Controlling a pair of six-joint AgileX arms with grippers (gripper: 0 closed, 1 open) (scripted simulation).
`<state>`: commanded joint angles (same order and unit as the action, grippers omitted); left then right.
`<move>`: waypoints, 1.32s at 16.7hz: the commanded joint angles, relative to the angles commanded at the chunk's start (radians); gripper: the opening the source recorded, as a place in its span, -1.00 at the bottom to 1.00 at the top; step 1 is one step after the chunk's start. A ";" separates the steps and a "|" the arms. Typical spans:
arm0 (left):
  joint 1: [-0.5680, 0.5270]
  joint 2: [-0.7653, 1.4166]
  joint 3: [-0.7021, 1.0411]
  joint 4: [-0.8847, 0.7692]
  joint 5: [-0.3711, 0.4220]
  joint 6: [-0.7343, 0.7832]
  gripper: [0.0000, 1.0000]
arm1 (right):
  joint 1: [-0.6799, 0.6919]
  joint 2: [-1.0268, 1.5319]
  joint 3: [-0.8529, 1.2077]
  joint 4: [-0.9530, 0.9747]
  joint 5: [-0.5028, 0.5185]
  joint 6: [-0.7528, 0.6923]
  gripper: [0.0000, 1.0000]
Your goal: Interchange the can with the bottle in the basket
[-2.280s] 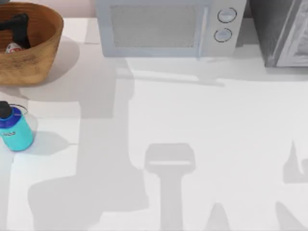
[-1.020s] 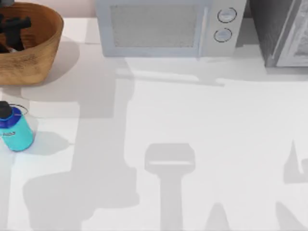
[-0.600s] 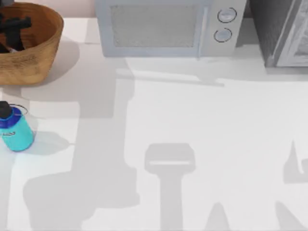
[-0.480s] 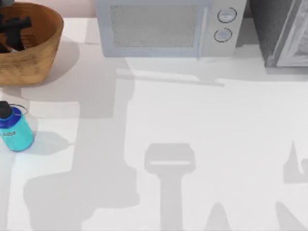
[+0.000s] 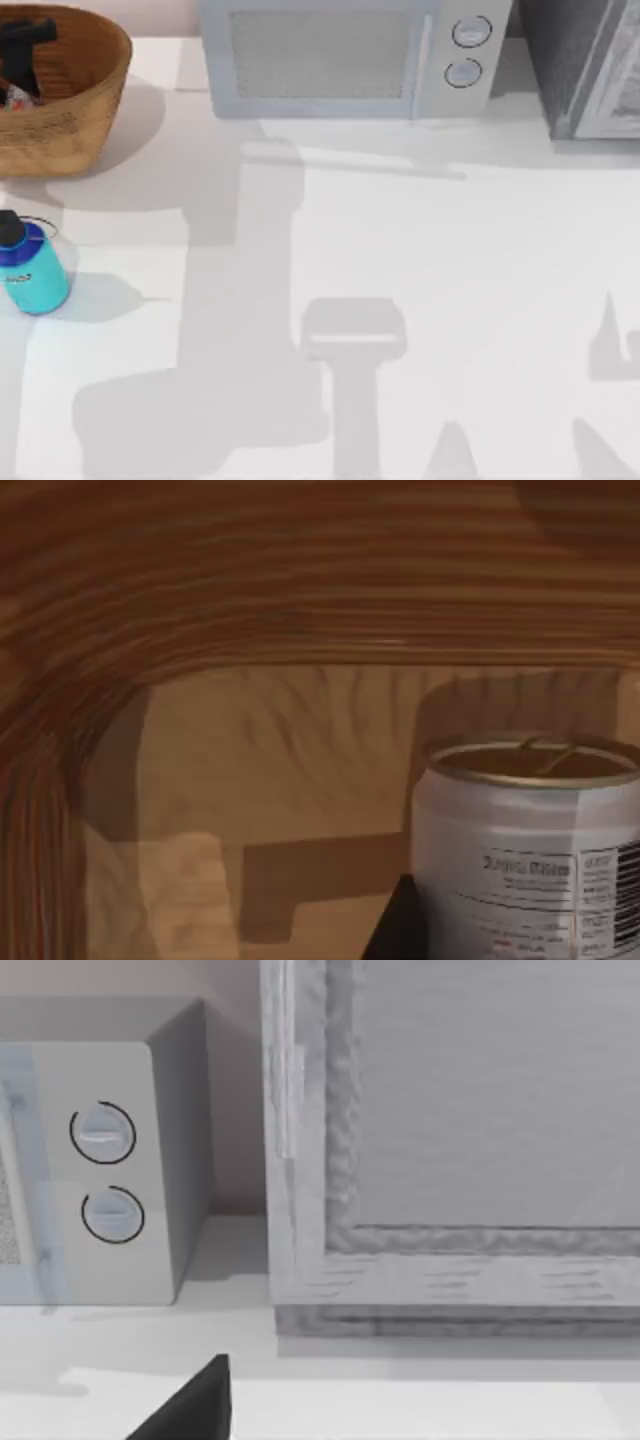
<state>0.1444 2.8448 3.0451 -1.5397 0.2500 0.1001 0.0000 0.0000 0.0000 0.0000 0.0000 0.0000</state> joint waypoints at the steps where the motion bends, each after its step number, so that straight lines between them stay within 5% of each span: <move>1: -0.002 -0.054 -0.060 0.027 -0.015 -0.005 -1.00 | 0.000 0.000 0.000 0.000 0.000 0.000 1.00; 7: -0.038 -0.562 -0.602 0.286 -0.116 -0.022 -1.00 | 0.000 0.000 0.000 0.000 0.000 0.000 1.00; 22: -0.139 -2.314 -2.480 1.219 -0.260 -0.062 -1.00 | 0.000 0.000 0.000 0.000 0.000 0.000 1.00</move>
<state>0.0055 0.5312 0.5652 -0.3205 -0.0097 0.0385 0.0000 0.0000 0.0000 0.0000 0.0000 0.0000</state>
